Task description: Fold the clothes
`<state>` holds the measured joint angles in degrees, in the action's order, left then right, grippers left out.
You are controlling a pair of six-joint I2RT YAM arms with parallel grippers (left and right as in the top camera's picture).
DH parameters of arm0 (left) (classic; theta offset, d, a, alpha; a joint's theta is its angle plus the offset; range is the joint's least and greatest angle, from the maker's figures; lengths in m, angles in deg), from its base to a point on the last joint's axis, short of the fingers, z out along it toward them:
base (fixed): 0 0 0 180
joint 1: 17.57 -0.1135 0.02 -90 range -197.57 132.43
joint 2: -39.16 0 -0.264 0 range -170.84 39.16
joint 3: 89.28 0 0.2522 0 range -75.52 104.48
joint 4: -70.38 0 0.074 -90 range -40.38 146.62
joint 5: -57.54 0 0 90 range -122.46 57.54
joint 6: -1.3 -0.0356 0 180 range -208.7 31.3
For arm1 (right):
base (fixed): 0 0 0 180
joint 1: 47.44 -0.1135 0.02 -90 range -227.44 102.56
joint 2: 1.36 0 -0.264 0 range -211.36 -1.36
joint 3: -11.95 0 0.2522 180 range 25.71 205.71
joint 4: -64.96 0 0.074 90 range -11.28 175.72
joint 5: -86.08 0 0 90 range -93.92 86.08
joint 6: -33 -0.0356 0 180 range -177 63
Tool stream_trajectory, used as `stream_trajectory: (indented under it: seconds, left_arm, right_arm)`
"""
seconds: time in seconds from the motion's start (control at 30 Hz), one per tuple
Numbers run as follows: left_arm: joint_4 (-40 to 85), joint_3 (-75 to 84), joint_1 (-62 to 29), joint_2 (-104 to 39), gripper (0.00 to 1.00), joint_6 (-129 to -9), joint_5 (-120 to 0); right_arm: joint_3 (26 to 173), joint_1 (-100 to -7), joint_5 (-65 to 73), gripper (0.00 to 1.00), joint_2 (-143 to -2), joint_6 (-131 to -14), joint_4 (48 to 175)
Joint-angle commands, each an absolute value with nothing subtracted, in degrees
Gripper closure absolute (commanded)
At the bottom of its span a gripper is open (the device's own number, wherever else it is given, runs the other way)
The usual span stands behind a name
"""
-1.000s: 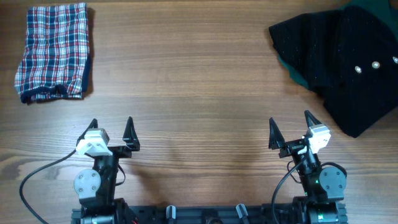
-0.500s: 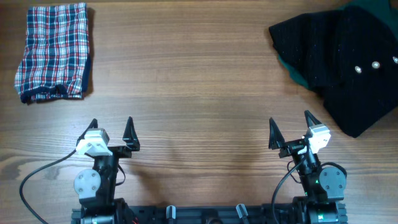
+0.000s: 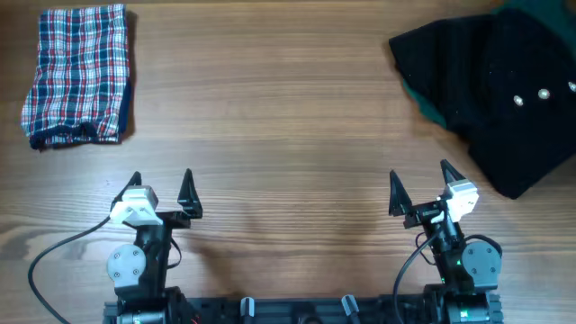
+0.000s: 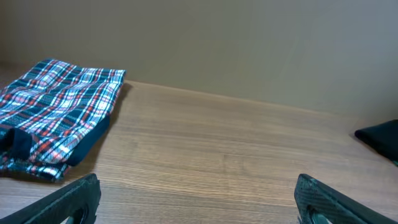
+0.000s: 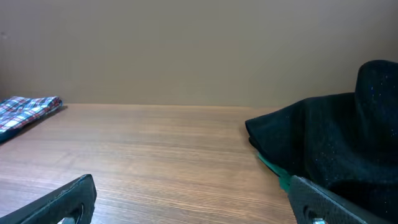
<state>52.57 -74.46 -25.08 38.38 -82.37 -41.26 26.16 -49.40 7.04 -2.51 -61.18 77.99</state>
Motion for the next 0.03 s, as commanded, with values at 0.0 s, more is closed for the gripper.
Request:
stream_trajectory:
  seconds: [0.0]
  left_arm:
    - [52.7,-75.0,-24.9,39.0,0.00,-81.8,-40.7]
  right_arm:
    - [26.0,-49.5,7.7,0.00,-1.6,-60.2,77.8]
